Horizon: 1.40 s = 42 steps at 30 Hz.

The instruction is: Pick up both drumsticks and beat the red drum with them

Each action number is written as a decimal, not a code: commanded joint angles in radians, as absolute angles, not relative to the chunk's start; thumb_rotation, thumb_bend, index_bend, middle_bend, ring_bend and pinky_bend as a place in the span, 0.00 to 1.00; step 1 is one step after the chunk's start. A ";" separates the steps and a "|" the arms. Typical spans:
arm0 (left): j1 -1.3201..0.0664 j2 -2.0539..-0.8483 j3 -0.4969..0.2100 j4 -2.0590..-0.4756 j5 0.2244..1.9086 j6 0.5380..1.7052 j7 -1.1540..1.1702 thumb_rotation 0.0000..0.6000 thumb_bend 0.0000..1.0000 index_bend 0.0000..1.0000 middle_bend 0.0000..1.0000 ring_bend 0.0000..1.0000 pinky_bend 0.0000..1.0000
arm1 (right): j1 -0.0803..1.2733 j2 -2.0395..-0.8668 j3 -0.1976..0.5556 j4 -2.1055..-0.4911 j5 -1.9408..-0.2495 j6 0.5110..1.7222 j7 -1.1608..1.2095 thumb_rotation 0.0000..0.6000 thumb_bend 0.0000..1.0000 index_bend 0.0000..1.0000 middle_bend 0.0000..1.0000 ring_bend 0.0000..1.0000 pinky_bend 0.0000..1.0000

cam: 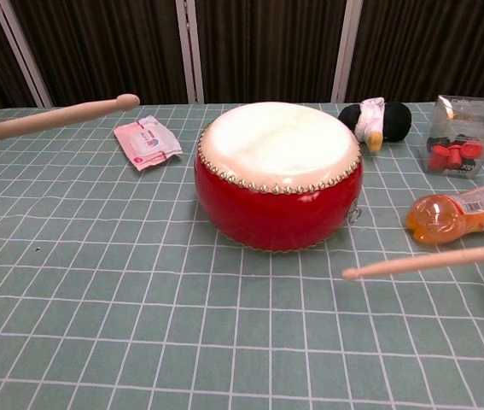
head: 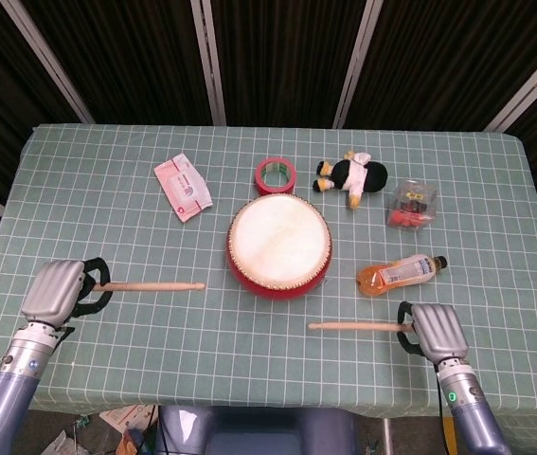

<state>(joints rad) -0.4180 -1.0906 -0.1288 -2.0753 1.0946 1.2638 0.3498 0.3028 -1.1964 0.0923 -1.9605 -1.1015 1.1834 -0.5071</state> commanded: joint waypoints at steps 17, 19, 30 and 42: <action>-0.605 -1.089 -0.273 -2.000 0.923 1.125 0.413 1.00 0.58 0.79 1.00 1.00 1.00 | 0.459 -0.929 0.335 -2.177 -0.677 1.142 -0.298 1.00 0.66 0.99 1.00 1.00 0.95; -0.647 -1.099 -0.298 -1.975 0.886 1.106 0.433 1.00 0.58 0.79 1.00 1.00 1.00 | 0.501 -0.938 0.354 -2.164 -0.609 1.133 -0.310 1.00 0.66 0.99 1.00 1.00 0.95; -0.805 -1.150 -0.366 -1.882 0.735 1.038 0.495 1.00 0.58 0.79 1.00 1.00 1.00 | 0.670 -1.013 0.379 -2.034 -0.380 1.076 -0.369 1.00 0.66 0.99 1.00 1.00 0.95; -0.882 -1.183 -0.365 -1.802 0.660 1.001 0.480 1.00 0.58 0.79 1.00 1.00 1.00 | 0.709 -1.058 0.418 -1.949 -0.349 1.035 -0.258 1.00 0.66 0.99 1.00 1.00 0.95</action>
